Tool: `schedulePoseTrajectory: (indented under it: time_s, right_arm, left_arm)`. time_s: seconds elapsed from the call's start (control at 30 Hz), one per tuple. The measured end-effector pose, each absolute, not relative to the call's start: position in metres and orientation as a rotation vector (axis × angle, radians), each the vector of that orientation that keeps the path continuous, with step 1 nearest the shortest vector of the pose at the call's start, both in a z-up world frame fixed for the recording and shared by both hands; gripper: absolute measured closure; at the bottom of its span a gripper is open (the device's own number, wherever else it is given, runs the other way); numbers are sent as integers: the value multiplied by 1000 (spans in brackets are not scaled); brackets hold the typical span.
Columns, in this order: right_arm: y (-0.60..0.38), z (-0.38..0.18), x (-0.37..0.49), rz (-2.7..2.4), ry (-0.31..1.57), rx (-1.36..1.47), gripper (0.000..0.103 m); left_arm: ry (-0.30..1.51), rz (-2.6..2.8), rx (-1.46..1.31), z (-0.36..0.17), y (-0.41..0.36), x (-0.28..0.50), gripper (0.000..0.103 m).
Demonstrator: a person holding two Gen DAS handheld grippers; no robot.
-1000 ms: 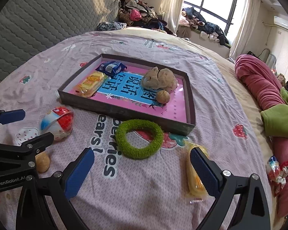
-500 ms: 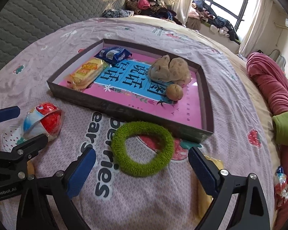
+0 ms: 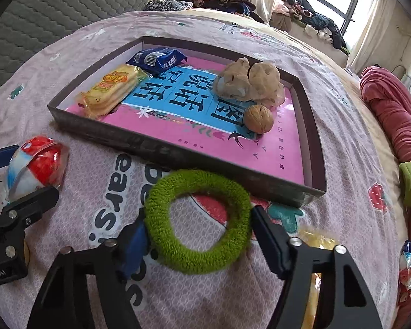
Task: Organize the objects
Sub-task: 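Grasp the wrapped egg toy with the left tool while the right tool grasps the green ring, then lift the egg toy and the green ring and carry them toward the tray with both tools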
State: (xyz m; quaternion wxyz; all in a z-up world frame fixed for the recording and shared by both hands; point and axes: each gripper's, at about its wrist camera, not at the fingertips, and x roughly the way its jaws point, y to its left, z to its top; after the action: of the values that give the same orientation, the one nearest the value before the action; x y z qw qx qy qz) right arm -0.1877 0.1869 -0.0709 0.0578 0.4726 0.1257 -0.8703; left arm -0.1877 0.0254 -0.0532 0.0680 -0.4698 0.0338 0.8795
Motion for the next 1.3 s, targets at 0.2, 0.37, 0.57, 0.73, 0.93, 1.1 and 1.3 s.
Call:
schedulePoseTrajectory:
  time_s: [0.2, 0.37, 0.57, 0.73, 0.93, 1.1, 1.3]
  right_arm:
    - [189, -67, -188, -2685, 411, 1397, 61]
    - [195, -58, -180, -2694, 343, 1362, 73]
    - [199, -47, -168, -2666, 213, 1310, 83]
    - [203, -44, -162, -2652, 128, 1296, 86]
    - [211, -30, -148, -2653, 43, 1254, 86]
    - [207, -14, -136, -2656, 46, 1216, 86]
    - [201, 9, -122, -2666, 59, 1152, 86]
  left_arm:
    - [65, 2629, -1411, -55, 25, -195, 46]
    - [87, 2622, -1412, -57, 28, -193, 50]
    - [86, 2624, -1408, -54, 28, -188, 50]
    - [109, 2637, -1392, -50, 30, -183, 50]
    - [103, 2660, -1346, -35, 29, -177, 50]
    - [110, 2674, -1307, -22, 31, -168, 50]
    - [116, 2688, -1260, -4, 34, -153, 50]
